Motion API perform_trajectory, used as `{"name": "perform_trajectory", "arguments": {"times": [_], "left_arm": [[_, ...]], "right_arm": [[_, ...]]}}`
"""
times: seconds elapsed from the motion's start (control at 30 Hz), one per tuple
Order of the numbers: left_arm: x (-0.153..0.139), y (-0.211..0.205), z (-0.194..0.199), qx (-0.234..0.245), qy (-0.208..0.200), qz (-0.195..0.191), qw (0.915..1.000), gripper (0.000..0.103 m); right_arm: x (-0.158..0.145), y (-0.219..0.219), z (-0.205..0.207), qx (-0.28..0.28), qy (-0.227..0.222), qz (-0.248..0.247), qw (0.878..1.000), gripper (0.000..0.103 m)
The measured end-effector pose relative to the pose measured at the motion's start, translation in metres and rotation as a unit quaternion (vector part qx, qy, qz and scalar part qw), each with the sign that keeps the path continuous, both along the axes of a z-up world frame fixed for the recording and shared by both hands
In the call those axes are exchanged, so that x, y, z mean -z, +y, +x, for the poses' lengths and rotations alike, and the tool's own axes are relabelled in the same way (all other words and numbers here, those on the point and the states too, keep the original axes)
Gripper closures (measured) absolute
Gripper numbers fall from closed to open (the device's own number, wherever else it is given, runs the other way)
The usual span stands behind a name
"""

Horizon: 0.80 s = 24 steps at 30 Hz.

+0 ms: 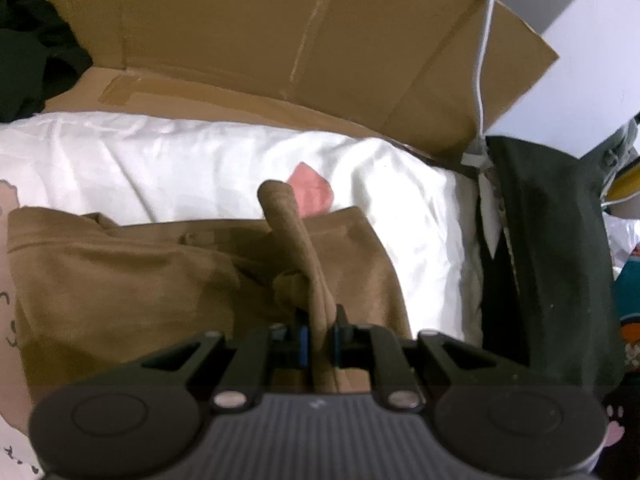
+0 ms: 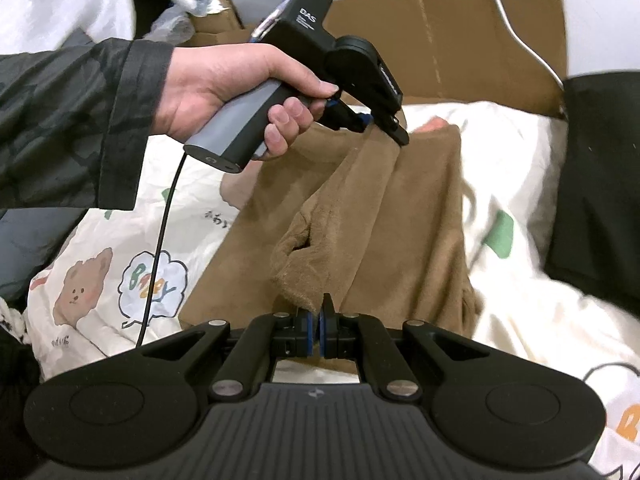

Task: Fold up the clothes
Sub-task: 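Lift the held edge with both grippers and fold it over the shirt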

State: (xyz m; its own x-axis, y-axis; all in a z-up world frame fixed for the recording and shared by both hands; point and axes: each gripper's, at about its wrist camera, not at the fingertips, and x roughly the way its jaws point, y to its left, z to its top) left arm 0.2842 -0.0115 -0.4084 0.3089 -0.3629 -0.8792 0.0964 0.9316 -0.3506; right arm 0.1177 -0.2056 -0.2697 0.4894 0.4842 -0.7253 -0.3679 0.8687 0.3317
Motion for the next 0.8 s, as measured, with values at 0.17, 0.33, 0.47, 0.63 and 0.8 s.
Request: {"name": "perform_trajectory", "arguments": {"times": [0.17,0.33,0.47,0.63,0.8], "left_arm": [[0.001,-0.008,0.0,0.001,-0.005,0.006,1.0,0.088],[0.002,-0.015,0.001,0.002,-0.011,0.01,0.9999,0.072],[0.002,-0.02,0.0,0.007,-0.011,0.013,0.9998,0.071],[0.004,-0.024,0.0,0.008,-0.011,0.015,0.9998,0.071],[0.005,-0.029,-0.001,0.018,-0.017,0.011,0.9996,0.09]], "right_arm": [[0.009,-0.01,0.003,0.02,0.02,0.0,1.0,0.1],[0.02,-0.018,0.007,0.035,0.068,-0.001,0.997,0.096],[0.022,-0.026,0.003,0.045,0.075,-0.003,0.996,0.077],[0.017,-0.038,0.005,0.065,0.065,0.008,0.996,0.064],[0.02,-0.038,0.011,0.058,0.067,0.004,0.996,0.067]]}}
